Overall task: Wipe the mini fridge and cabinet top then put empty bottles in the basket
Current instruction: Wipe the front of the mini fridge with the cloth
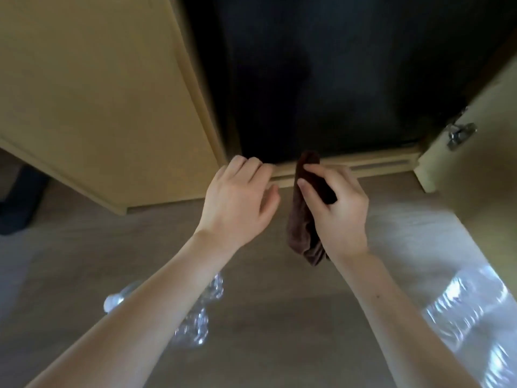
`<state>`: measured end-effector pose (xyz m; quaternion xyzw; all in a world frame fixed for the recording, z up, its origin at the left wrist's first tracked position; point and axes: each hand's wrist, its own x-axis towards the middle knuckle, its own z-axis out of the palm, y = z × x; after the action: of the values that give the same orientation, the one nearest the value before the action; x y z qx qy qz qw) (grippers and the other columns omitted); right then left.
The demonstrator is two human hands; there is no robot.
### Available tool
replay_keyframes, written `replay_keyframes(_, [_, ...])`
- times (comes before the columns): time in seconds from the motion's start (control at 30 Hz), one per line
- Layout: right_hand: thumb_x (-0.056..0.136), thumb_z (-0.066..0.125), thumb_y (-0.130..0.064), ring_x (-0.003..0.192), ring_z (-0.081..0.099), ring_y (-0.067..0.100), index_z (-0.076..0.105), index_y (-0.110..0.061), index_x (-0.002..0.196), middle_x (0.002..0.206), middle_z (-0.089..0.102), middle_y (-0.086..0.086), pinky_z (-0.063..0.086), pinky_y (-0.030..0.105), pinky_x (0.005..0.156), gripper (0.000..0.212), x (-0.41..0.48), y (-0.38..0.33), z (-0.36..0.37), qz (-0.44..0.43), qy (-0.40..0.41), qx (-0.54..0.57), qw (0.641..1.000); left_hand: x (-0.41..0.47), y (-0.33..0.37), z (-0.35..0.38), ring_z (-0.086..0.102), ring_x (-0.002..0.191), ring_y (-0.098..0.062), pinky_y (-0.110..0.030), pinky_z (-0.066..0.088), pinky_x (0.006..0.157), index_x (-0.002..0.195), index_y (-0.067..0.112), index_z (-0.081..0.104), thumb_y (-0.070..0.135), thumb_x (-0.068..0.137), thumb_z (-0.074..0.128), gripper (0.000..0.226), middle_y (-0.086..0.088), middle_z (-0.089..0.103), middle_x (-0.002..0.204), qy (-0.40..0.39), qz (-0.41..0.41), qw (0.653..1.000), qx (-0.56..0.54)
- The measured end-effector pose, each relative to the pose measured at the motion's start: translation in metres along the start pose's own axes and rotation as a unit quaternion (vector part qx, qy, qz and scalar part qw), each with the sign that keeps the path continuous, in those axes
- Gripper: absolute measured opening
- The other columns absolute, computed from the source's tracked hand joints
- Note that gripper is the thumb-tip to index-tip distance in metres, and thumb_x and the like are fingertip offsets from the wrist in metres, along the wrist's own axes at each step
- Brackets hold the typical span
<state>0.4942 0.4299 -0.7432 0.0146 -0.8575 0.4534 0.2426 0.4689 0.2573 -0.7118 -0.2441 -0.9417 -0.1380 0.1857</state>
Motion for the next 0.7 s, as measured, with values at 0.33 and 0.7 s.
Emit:
replay_keyframes(0.33, [0.087, 0.075, -0.008, 0.093, 0.056, -0.005, 0.073, -0.011, 0.109, 0.101, 0.063, 0.004, 0.039, 0.006, 0.084, 0.023, -0.013, -0.191, -0.129, 0.143, -0.118, 0.003, 0.983, -0.049, 0.077, -0.213, 0.056, 0.088, -0.026, -0.037, 0.048, 0.073, 0.097, 0.010, 0.068, 0.028, 0.090, 0.050, 0.026, -0.002, 0.063, 0.092, -0.145, -0.099, 0.983, -0.058])
replay_keyframes(0.7, [0.085, 0.077, -0.009, 0.092, 0.055, -0.008, 0.074, -0.013, 0.109, 0.097, 0.061, -0.001, 0.038, 0.002, 0.080, 0.024, 0.086, -0.501, -0.342, 0.181, -0.140, 0.000, 0.973, 0.053, 0.175, -0.579, 0.063, 0.094, -0.025, -0.036, 0.052, 0.079, 0.103, 0.007, 0.069, 0.028, 0.089, 0.044, 0.035, -0.004, 0.066, 0.098, -0.204, -0.138, 0.965, -0.091])
